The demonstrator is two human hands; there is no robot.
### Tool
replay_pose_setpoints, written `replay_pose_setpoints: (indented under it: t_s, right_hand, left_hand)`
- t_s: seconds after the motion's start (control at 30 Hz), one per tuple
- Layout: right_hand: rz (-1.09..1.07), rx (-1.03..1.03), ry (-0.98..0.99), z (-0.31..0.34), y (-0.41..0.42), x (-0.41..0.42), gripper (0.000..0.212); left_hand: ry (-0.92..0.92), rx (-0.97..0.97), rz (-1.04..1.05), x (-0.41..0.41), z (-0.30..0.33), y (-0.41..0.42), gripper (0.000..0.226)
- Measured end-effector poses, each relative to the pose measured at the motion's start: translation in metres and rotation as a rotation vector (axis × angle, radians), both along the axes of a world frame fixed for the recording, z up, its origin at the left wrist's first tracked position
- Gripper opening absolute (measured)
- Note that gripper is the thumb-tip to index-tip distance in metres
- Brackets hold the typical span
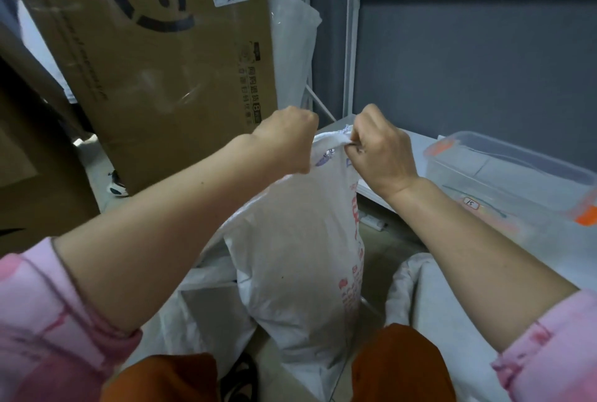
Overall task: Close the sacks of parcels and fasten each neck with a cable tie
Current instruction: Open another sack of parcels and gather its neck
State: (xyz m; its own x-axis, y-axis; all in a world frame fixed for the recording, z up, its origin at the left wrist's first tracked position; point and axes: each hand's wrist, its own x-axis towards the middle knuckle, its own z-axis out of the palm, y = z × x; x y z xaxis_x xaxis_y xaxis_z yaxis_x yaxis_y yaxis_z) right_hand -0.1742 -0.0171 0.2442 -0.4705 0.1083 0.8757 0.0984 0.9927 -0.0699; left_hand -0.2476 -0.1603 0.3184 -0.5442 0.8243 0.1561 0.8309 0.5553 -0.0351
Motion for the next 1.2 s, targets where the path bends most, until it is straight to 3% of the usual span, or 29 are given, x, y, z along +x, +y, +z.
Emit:
replay_pose_setpoints:
  t_s: [0.13, 0.2, 0.37, 0.47, 0.6, 0.7, 0.8, 0.93, 1.07, 1.2]
  right_hand:
    - [0.019, 0.133, -0.033, -0.005, 0.007, 0.004, 0.027]
    - [0.024, 0.176, -0.044, -0.008, 0.01, 0.004, 0.024]
    - [0.033, -0.077, -0.063, -0.011, -0.003, -0.003, 0.018]
    - [0.139, -0.24, -0.279, -0.001, -0.004, -0.001, 0.027]
    - [0.216, -0.204, -0.306, 0.02, -0.016, -0.002, 0.037]
    - [0.164, -0.117, -0.318, 0.022, -0.018, -0.008, 0.028]
    - [0.119, -0.056, -0.274, 0.014, -0.013, -0.008, 0.025]
    - [0.073, -0.147, -0.26, 0.012, -0.011, -0.01, 0.03]
    - [0.023, -0.202, -0.283, 0.016, -0.009, -0.012, 0.027]
    - [-0.067, -0.109, -0.3, 0.019, -0.013, -0.01, 0.024]
  left_hand:
    - [-0.023, 0.085, -0.055, -0.001, -0.005, 0.0, 0.034]
    - [0.073, 0.106, -0.078, 0.004, -0.007, 0.002, 0.025]
    - [0.351, 0.056, -0.094, 0.014, -0.023, 0.006, 0.024]
    - [0.318, 0.081, -0.091, 0.001, -0.026, 0.0, 0.019]
    - [0.252, 0.229, -0.178, -0.007, -0.031, -0.003, 0.023]
    - [-0.006, 0.421, -0.153, -0.008, -0.026, -0.004, 0.035]
    - [-0.101, 0.286, -0.05, -0.02, -0.012, -0.016, 0.051]
    - [-0.025, 0.043, 0.017, -0.026, -0.014, -0.029, 0.05]
    - [0.233, 0.08, 0.047, -0.028, -0.025, -0.028, 0.032]
    - [0.353, 0.154, 0.002, -0.034, -0.022, -0.03, 0.023]
